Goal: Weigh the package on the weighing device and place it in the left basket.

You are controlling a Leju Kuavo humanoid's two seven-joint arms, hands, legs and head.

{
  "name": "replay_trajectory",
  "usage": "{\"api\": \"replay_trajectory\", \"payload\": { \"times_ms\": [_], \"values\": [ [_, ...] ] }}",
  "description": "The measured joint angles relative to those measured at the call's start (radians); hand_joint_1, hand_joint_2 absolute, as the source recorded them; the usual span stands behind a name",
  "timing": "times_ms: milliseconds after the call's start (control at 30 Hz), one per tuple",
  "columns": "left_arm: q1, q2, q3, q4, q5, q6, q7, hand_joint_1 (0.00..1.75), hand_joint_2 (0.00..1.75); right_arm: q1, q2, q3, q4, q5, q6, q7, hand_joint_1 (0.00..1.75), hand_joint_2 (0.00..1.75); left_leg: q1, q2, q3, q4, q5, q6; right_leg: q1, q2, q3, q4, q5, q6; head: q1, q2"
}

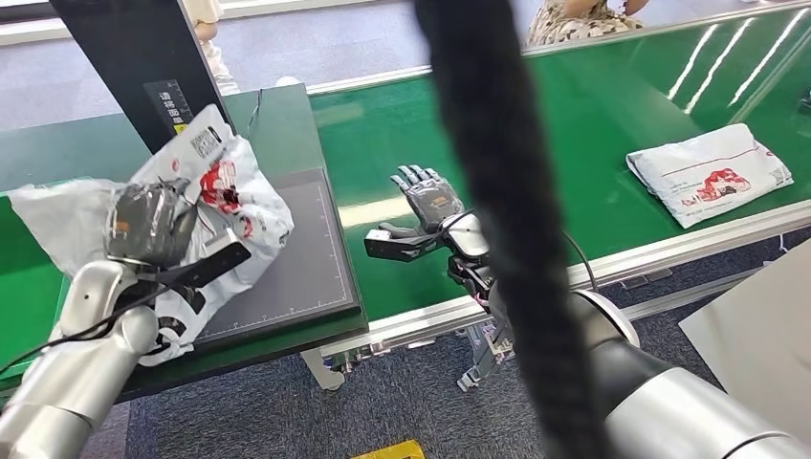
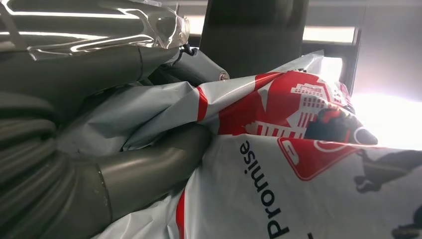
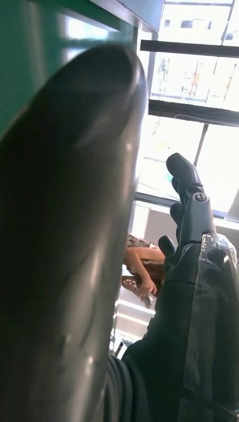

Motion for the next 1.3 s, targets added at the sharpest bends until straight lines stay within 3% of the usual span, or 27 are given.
{"api": "replay_trajectory", "payload": {
  "times_ms": [233, 433, 800, 1100, 1133, 1233, 1267, 1300],
  "values": [
    [-0.125, 0.023, 0.037, 0.004, -0.004, -0.035, 0.028, 1.72, 1.75, 0.010, 0.013, -0.001, 0.000, 0.003, 0.001, -0.002, 0.00, 0.00, 0.000, 0.001, 0.000, 0.000, 0.000, 0.000, 0.000, 0.000, 0.000, 0.000, 0.000, 0.000, 0.000, 0.000],
    [-0.162, 0.107, 0.070, 0.061, -0.021, -0.033, 0.081, 1.72, 1.75, 0.032, 0.010, -0.014, 0.000, 0.000, -0.005, 0.001, 0.00, 0.00, 0.001, 0.003, 0.001, 0.000, 0.000, 0.000, 0.000, 0.003, -0.001, 0.000, 0.000, 0.000, 0.000, 0.000],
    [-0.115, 0.326, 0.157, 0.166, -0.009, -0.021, 0.116, 1.71, 1.75, 0.059, -0.021, -0.041, 0.000, -0.008, -0.011, -0.002, 0.00, 0.00, 0.001, 0.004, 0.000, 0.000, 0.000, 0.000, 0.001, 0.003, -0.001, 0.001, 0.000, -0.001, 0.000, 0.000],
    [-0.078, 0.400, 0.198, 0.181, -0.015, -0.016, 0.124, 1.72, 1.75, 0.063, -0.025, -0.047, 0.000, -0.006, -0.009, -0.004, 0.00, 0.00, 0.001, 0.004, 0.000, 0.000, 0.000, 0.000, 0.001, 0.003, -0.001, 0.000, 0.000, -0.001, 0.000, 0.000],
    [-0.075, 0.406, 0.201, 0.182, -0.018, -0.015, 0.125, 1.40, 1.75, 0.065, -0.025, -0.048, 0.000, -0.005, -0.009, -0.003, 0.00, 0.00, 0.001, 0.004, 0.000, 0.000, 0.000, 0.000, 0.001, 0.003, -0.001, 0.000, 0.000, -0.001, 0.000, 0.000],
    [-0.064, 0.417, 0.208, 0.182, -0.023, -0.012, 0.125, 0.10, 0.44, 0.073, -0.026, -0.052, 0.000, -0.005, -0.010, 0.000, 0.00, 0.00, 0.001, 0.003, 0.000, 0.000, 0.000, 0.000, 0.001, 0.003, -0.001, 0.000, 0.000, -0.001, 0.000, 0.000],
    [-0.061, 0.418, 0.210, 0.182, -0.025, -0.012, 0.125, 0.00, 0.00, 0.076, -0.027, -0.054, 0.000, -0.005, -0.010, 0.000, 0.00, 0.00, 0.001, 0.003, 0.000, 0.000, 0.000, 0.000, 0.001, 0.003, -0.001, 0.000, 0.000, -0.001, 0.000, 0.000],
    [-0.058, 0.419, 0.211, 0.182, -0.028, -0.014, 0.125, 0.00, 0.00, 0.079, -0.027, -0.056, 0.000, -0.005, -0.011, 0.000, 0.00, 0.00, 0.001, 0.003, 0.000, 0.000, 0.000, 0.000, 0.001, 0.003, -0.001, 0.000, 0.000, -0.001, 0.000, 0.000]
  ]
}}
